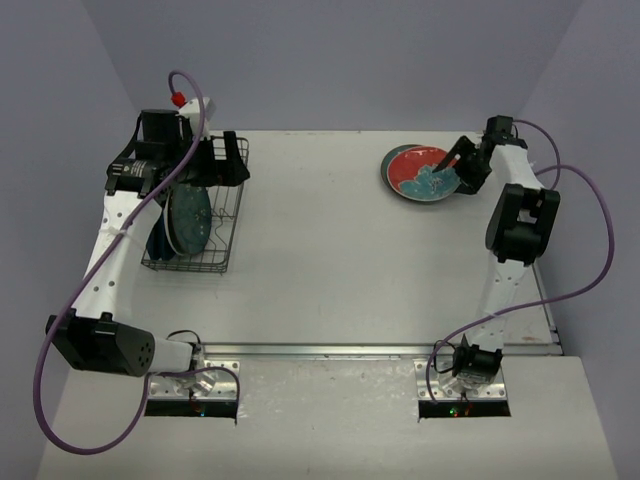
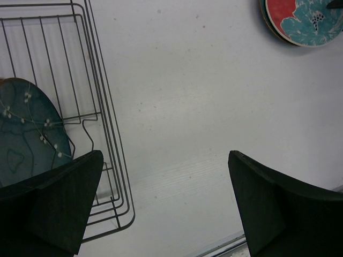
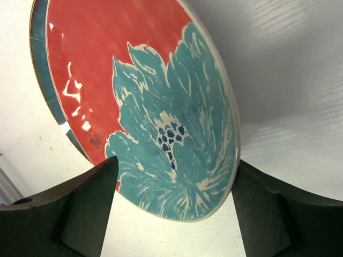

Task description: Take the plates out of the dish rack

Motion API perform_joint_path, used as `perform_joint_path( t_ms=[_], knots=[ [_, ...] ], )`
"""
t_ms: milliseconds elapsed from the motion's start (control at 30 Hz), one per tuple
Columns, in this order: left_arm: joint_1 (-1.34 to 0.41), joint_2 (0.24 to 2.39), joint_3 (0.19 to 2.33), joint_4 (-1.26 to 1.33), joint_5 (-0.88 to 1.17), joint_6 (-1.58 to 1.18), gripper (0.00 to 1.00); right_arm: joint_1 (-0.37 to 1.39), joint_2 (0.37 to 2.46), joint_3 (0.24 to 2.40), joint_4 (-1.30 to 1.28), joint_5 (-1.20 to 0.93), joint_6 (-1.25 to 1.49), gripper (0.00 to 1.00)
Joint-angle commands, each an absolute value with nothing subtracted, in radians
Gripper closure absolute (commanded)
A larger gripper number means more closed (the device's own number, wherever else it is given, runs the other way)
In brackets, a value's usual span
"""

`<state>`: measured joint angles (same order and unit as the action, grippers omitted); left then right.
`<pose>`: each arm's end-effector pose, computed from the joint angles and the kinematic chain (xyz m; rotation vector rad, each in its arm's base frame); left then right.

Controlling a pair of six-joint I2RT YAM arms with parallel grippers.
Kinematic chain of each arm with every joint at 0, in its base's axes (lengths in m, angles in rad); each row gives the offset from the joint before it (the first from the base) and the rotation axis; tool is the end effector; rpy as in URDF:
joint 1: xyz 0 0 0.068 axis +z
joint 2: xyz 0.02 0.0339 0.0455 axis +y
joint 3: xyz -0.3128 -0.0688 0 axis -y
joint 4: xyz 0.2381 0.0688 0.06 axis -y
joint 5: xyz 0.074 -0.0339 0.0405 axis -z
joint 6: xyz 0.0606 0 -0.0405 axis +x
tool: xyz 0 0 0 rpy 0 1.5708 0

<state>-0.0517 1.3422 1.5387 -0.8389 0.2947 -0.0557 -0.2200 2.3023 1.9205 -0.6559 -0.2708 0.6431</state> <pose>0.2753 -0.0319 0.4444 0.1592 2.2020 -0.3855 0.5301 -0.1019 0.1992 1.0123 2.4323 0.5016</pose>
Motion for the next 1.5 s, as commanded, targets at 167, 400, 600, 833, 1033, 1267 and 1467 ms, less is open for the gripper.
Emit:
perform_joint_path(
  t_ms=[167,400,600,833,1033,1267,1467],
  knots=[
    [-0.045,1.338,1.554,-0.83,0.254,-0.035,0.0,-0.159,2.334,2.02,-0.673,-0.139,0.556,0.14],
    [-0.046,1.337,1.549,-0.836,0.244,-0.031,0.0,-0.138,2.372,2.042,-0.67,-0.106,0.541,0.09],
    [-0.046,1.337,1.545,-0.831,0.221,-0.031,0.0,-0.122,2.357,2.054,-0.672,-0.049,0.504,0.04],
    [-0.046,1.336,1.559,-0.847,0.198,-0.026,0.0,-0.086,2.371,2.071,-0.635,-0.051,0.457,0.01],
    [-0.046,1.323,1.552,-0.856,0.174,-0.015,0.0,-0.077,2.4,2.087,-0.639,-0.089,0.465,0.01],
    [-0.046,1.318,1.557,-0.844,0.103,-0.025,0.0,-0.072,2.361,2.082,-0.672,-0.058,0.433,0.01],
    [-0.046,1.323,1.576,-0.848,-0.036,0.009,0.0,-0.073,2.303,2.031,-0.71,0.053,0.329,0.01]
  ],
)
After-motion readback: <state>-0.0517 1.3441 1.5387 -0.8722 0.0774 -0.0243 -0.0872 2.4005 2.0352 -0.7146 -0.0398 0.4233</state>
